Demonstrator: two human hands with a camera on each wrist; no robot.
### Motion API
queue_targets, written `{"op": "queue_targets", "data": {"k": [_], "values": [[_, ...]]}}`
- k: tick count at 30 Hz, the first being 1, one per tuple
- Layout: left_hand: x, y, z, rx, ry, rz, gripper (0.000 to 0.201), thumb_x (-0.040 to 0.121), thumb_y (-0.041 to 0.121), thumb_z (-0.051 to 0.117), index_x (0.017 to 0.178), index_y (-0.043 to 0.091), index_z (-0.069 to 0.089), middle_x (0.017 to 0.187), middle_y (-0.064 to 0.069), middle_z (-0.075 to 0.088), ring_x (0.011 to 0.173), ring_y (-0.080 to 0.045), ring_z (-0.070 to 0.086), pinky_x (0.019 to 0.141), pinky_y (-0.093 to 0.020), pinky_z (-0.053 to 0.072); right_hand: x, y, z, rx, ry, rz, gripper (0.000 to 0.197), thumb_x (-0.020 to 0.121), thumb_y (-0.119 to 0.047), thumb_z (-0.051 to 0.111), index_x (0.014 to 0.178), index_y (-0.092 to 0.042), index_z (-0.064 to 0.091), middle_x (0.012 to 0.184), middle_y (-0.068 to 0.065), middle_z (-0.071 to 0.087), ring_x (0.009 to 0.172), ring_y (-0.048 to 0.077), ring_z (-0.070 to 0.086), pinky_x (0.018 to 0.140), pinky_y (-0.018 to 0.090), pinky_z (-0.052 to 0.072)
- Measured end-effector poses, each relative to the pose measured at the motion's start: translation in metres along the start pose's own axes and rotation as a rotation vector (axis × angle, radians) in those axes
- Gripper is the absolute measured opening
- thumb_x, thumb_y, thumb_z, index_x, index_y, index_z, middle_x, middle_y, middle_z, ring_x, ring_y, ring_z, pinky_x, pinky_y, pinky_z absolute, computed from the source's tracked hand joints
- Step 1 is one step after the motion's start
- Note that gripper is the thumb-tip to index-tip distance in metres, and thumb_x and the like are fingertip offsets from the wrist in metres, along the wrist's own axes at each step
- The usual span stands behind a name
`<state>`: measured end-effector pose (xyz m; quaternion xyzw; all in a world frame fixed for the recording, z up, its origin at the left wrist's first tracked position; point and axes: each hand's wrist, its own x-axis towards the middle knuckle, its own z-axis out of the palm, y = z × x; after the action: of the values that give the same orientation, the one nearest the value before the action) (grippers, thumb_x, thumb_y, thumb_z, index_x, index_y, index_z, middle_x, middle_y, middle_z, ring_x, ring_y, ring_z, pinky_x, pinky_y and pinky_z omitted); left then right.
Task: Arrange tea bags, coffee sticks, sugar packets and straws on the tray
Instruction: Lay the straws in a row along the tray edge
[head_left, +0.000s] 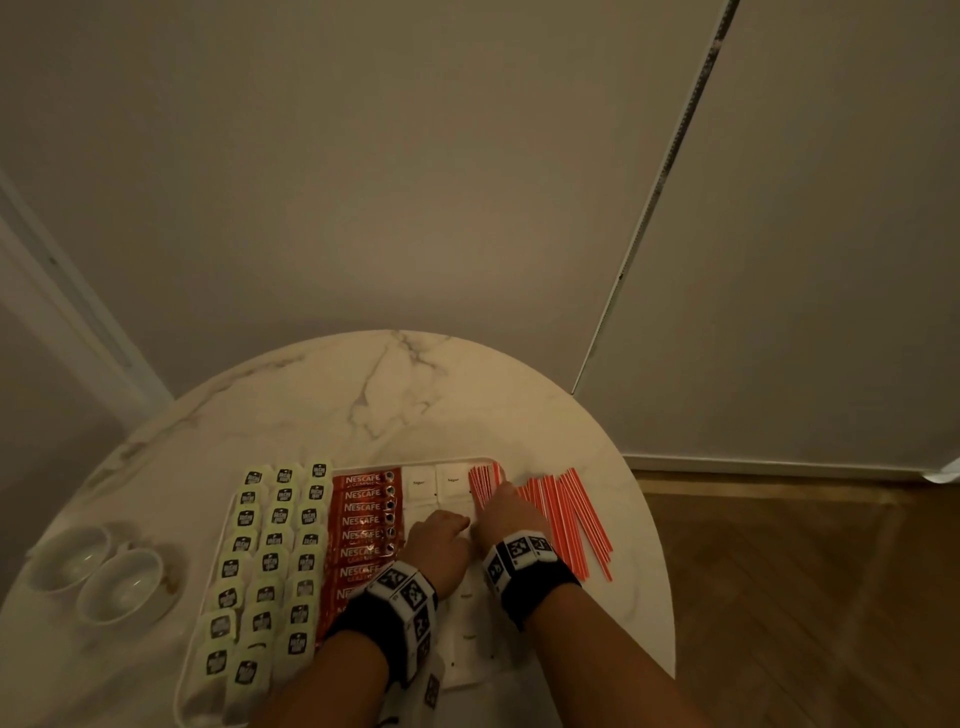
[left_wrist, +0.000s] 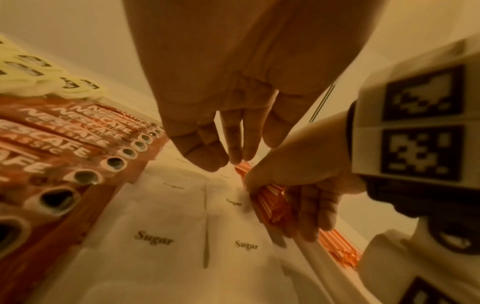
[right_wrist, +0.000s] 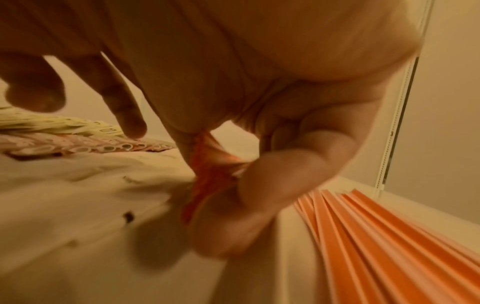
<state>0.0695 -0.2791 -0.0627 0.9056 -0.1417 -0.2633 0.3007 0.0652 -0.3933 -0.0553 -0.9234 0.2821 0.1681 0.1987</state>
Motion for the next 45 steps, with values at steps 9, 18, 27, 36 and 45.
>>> {"op": "queue_targets", "data": {"k": [9, 18, 27, 36, 45], "values": [[0.008, -0.001, 0.001, 0.084, 0.003, 0.091, 0.044, 0.091, 0.012, 0.043, 0.134, 0.019, 0.052, 0.139, -0.004, 0.043, 0.129, -0.022, 0.039, 0.111, -0.032, 0.030, 0.007, 0.018, -0.009, -0.043, 0.037, -0.049, 0.072, 0.088, -0.045, 0.058, 0.137, 0.003, 0.040, 0.096, 0.003, 0.069, 0.078, 0.016, 0.062, 0.065, 0.028, 0.044], [0.003, 0.005, 0.020, 0.224, 0.112, 0.208, 0.025, 0.093, 0.018, 0.049, 0.112, 0.020, 0.066, 0.115, -0.001, 0.058, 0.107, -0.016, 0.053, 0.095, -0.025, 0.043, -0.005, 0.069, 0.001, -0.088, -0.038, -0.351, 0.083, 0.074, -0.021, 0.078, 0.141, -0.026, 0.030, 0.133, 0.005, 0.039, 0.116, 0.024, 0.050, 0.101, 0.037, 0.045], [0.011, 0.005, 0.045, 0.519, -0.055, 0.279, 0.037, 0.097, 0.020, 0.038, 0.129, 0.022, 0.057, 0.130, -0.003, 0.053, 0.117, -0.028, 0.043, 0.102, -0.033, 0.036, 0.013, 0.059, 0.002, -0.100, 0.051, -0.405, 0.045, 0.087, -0.024, 0.063, 0.127, -0.019, 0.042, 0.121, 0.006, 0.053, 0.105, 0.024, 0.058, 0.091, 0.035, 0.050], [0.014, 0.006, 0.049, 0.506, 0.001, 0.246, 0.035, 0.095, 0.021, 0.040, 0.125, 0.019, 0.058, 0.126, -0.001, 0.055, 0.117, -0.026, 0.039, 0.100, -0.034, 0.040, 0.022, 0.058, 0.001, -0.160, 0.052, -0.456, 0.032, 0.092, -0.027, 0.055, 0.121, -0.018, 0.045, 0.116, 0.005, 0.058, 0.104, 0.023, 0.057, 0.089, 0.037, 0.051], [0.016, 0.002, 0.059, 0.483, 0.047, 0.227, 0.028, 0.095, 0.030, 0.041, 0.114, 0.017, 0.058, 0.111, -0.001, 0.060, 0.104, -0.021, 0.045, 0.090, -0.027, 0.040, 0.021, 0.061, 0.005, -0.165, 0.004, -0.461, 0.039, 0.088, -0.019, 0.061, 0.124, -0.019, 0.044, 0.120, 0.004, 0.055, 0.109, 0.023, 0.053, 0.095, 0.037, 0.048]]}}
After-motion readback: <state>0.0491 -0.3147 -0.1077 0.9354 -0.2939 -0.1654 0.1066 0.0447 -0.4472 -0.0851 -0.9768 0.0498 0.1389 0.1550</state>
